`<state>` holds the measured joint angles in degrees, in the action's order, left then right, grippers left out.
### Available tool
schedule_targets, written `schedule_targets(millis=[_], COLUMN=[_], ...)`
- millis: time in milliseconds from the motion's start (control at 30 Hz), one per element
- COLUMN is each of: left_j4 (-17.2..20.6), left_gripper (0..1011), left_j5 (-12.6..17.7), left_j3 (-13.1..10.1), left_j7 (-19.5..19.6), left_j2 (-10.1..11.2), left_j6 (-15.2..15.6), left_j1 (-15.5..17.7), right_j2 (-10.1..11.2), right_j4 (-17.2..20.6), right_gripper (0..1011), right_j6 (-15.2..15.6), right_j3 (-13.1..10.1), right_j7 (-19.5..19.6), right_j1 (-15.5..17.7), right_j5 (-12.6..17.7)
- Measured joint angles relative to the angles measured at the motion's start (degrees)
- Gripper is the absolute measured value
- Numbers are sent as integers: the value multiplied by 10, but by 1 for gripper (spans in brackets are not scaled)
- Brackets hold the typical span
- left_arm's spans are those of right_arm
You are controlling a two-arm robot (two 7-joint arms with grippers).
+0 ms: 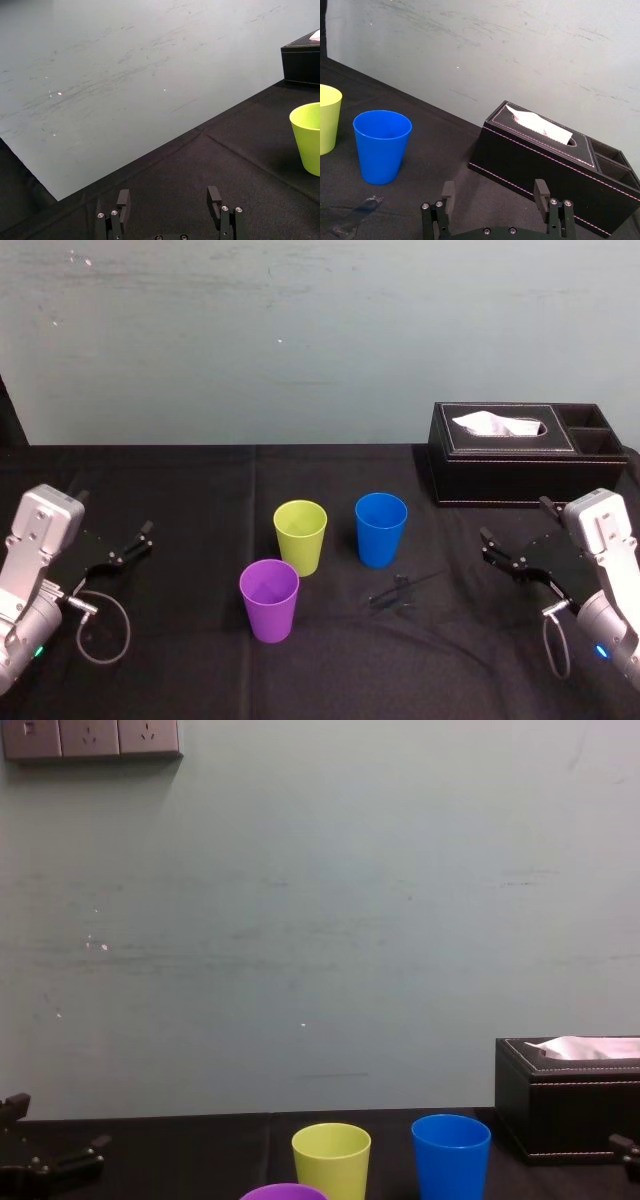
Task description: Stack the three plastic cups sequentially using one hand.
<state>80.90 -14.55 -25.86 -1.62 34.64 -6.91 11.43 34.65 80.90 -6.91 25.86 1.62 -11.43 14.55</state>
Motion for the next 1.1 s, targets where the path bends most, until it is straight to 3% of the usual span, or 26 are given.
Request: schedule_targets(millis=[1100], left_j4=[0], left_gripper=[1000], left_j5=[0], left_j3=[0], left_j7=[0], left_j2=[0], left_j6=[0], left_j1=[0], right_j2=[0], right_j4=[0], right_gripper=[1003], right_j6=[0], right_j3=[0], right_j7=[0], right_j1=[0], right_j5=[0])
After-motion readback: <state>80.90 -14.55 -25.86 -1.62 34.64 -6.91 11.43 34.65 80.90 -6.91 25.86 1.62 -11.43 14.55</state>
